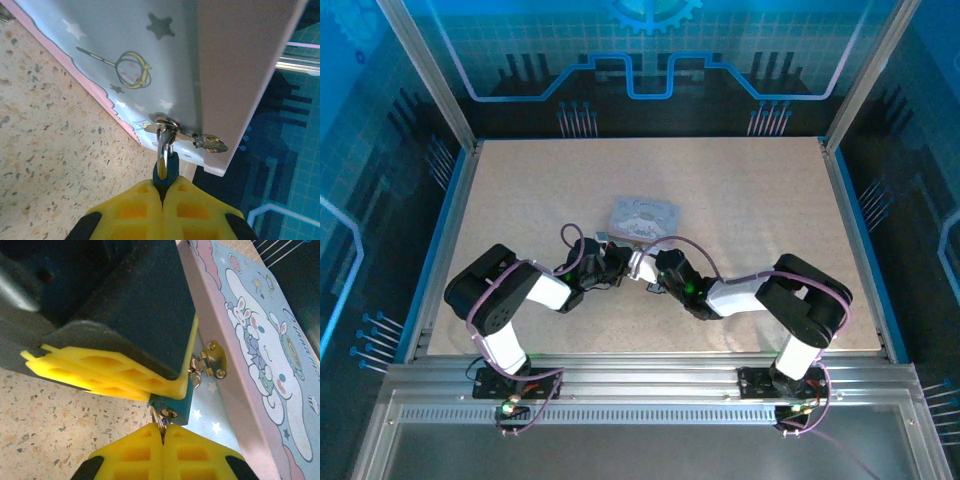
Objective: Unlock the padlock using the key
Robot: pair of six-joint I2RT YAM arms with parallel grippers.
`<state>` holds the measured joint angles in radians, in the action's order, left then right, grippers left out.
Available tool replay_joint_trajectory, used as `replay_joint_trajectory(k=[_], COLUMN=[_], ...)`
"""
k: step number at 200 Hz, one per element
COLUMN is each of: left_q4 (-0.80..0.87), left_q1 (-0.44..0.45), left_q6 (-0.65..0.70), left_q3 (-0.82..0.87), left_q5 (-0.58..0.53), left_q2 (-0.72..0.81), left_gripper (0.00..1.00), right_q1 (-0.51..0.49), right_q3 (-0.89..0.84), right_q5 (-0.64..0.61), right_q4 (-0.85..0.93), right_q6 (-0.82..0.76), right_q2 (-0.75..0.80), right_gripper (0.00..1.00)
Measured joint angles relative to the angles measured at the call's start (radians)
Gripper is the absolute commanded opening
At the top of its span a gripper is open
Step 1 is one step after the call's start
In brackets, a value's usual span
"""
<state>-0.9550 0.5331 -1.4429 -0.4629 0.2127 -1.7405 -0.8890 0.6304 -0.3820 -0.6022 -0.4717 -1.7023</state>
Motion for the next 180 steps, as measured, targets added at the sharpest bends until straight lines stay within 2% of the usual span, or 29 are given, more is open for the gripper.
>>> replay_joint_trajectory(k=[39,111,180], left_q4=[-0.004,-0.015,-0.014], left_q1=[0.000,0.002,0.013], left_q6=[0.000,0.000,0.006], left_q3=[0.000,0.000,-0.004], left_q5=[0.000,-0.017,-0.014], left_q2=[-0.007,-0.012,-0.013], left_gripper=[0.01,0.02,0.29], right_q1=[0.012,0.066,0.106], right_q3=[0.002,0.031,0.043], right_q5=[0.032,0.163,0.275], right_q4=[0.012,0.082,0.126], right_q6=[0.087,0.328,0.486], right_q2=[0.000,0.011,0.023], right_gripper=[0.00,0.00,0.00])
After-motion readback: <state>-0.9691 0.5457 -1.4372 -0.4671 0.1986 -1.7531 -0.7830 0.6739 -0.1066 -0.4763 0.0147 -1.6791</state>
